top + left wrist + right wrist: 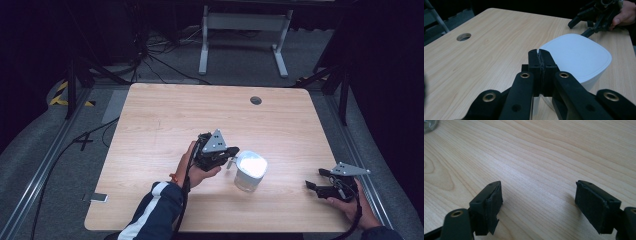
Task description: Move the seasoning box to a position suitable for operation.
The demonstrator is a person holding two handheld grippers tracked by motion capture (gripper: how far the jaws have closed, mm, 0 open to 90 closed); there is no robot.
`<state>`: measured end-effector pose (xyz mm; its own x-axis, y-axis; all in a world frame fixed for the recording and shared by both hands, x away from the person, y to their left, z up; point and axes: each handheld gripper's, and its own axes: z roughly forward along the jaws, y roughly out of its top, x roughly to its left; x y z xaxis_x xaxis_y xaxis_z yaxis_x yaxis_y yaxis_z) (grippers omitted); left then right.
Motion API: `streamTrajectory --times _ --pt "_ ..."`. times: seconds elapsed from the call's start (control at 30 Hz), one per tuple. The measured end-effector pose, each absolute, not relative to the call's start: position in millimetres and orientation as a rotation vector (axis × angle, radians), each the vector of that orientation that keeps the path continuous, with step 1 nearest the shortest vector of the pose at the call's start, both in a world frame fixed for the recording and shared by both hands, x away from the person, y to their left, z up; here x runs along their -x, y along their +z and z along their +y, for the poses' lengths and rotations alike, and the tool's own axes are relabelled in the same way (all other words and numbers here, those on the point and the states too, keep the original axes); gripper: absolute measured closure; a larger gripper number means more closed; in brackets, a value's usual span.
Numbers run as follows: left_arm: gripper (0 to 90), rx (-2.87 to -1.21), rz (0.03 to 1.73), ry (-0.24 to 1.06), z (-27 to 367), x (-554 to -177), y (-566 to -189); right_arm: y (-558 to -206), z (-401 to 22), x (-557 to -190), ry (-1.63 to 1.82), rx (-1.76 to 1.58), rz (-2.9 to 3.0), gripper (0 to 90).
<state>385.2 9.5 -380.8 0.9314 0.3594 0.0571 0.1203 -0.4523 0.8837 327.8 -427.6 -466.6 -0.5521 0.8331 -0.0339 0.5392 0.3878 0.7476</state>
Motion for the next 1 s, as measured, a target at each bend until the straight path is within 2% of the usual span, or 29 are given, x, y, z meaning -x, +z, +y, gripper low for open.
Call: streamTrajectory --times 0.73,0.8,0.87,0.9,1.0 --pt "89.6 -2.046 0.314 0.282 -3 -387 -385 -464 -427 -330 0.968 -1.181 2.268 25.4" --pt "89.6 -2.042 0.325 0.28 0 -389 -385 -462 -426 -330 0.953 -1.191 2.27 32.2" --pt "89.6 -2.026 0.339 0.259 0 -390 -387 -460 -423 -330 0.946 -1.186 2.286 43.5" --pt "89.6 -2.025 0.337 0.26 0 -389 -387 -458 -420 -329 0.946 -1.165 2.302 45.6" --pt "89.6 -2.037 0.328 0.278 -2 -388 -386 -446 -411 -325 1.026 -1.078 2.318 62.5"
